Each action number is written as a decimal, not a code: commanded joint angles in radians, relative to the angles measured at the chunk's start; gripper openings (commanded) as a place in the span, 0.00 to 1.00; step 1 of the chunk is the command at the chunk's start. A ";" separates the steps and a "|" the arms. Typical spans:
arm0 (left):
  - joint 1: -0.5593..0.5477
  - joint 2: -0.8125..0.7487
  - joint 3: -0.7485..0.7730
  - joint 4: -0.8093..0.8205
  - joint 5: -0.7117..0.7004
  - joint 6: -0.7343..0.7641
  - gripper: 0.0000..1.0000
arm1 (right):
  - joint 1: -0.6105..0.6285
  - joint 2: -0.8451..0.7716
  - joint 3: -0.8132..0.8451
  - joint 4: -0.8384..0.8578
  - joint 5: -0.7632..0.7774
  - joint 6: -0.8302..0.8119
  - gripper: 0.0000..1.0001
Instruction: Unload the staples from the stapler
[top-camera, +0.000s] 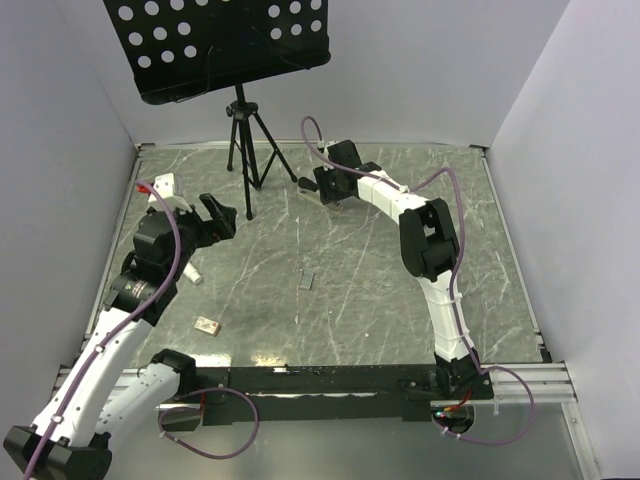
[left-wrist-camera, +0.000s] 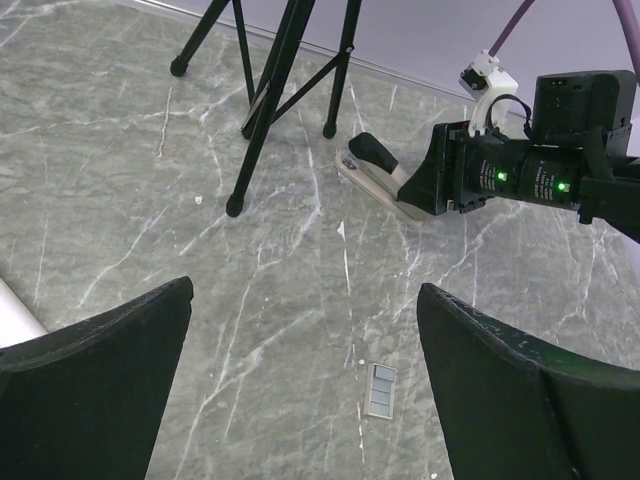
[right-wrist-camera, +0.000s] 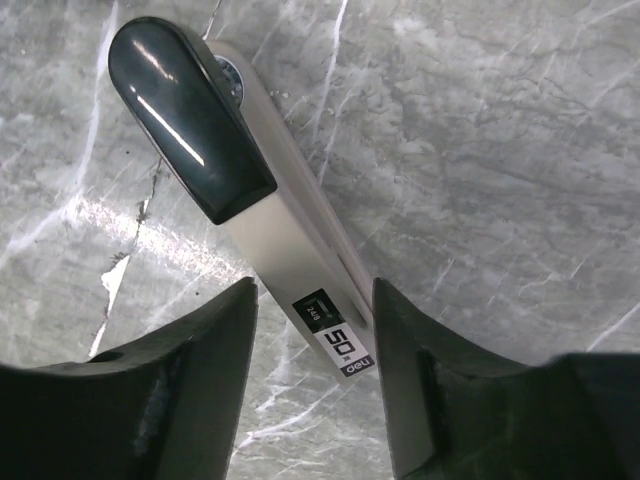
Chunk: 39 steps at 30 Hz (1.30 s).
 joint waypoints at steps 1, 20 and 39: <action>-0.003 -0.039 -0.013 0.049 -0.007 0.011 0.99 | 0.009 0.012 0.048 -0.009 0.034 -0.002 0.55; -0.003 -0.049 -0.021 0.058 0.015 0.025 0.99 | 0.029 0.033 0.074 -0.040 0.018 0.005 0.48; -0.003 -0.079 -0.036 0.068 -0.031 0.037 0.98 | 0.055 -0.111 -0.093 0.037 0.044 0.012 0.17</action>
